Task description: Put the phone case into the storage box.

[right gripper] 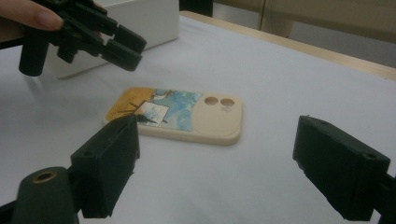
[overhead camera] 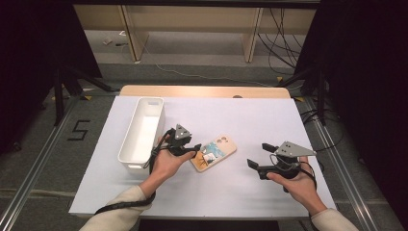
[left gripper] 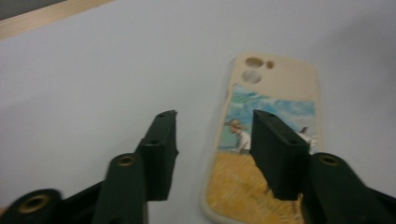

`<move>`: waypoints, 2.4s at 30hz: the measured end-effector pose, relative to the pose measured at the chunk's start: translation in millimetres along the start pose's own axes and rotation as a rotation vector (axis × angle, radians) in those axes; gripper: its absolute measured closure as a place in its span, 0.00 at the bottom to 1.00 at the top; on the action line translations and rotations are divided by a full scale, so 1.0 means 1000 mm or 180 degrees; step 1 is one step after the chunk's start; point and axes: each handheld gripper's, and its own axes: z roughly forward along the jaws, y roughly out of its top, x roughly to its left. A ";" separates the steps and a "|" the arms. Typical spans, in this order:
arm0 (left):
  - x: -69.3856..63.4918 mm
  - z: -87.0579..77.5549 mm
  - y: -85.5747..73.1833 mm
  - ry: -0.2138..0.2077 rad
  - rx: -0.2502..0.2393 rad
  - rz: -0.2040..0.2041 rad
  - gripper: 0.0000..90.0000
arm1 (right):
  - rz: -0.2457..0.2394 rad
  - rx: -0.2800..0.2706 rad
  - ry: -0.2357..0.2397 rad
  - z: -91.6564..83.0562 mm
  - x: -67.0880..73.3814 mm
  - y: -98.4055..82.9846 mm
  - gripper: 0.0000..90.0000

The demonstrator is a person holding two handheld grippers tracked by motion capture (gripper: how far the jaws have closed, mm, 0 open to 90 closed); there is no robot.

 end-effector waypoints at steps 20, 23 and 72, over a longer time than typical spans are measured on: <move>-0.009 -0.042 0.000 -0.0289 -0.0298 0.0471 0.00 | 0.0042 -0.0128 0.0016 -0.010 -0.002 0.000 0.17; -0.010 -0.040 0.000 -0.0290 -0.0287 0.0480 0.00 | 0.0042 -0.0145 0.0016 -0.012 -0.002 -0.001 0.17; -0.033 0.066 0.045 -0.0451 0.0107 0.0694 0.00 | 0.0061 -0.0191 0.0010 -0.014 -0.001 -0.001 0.17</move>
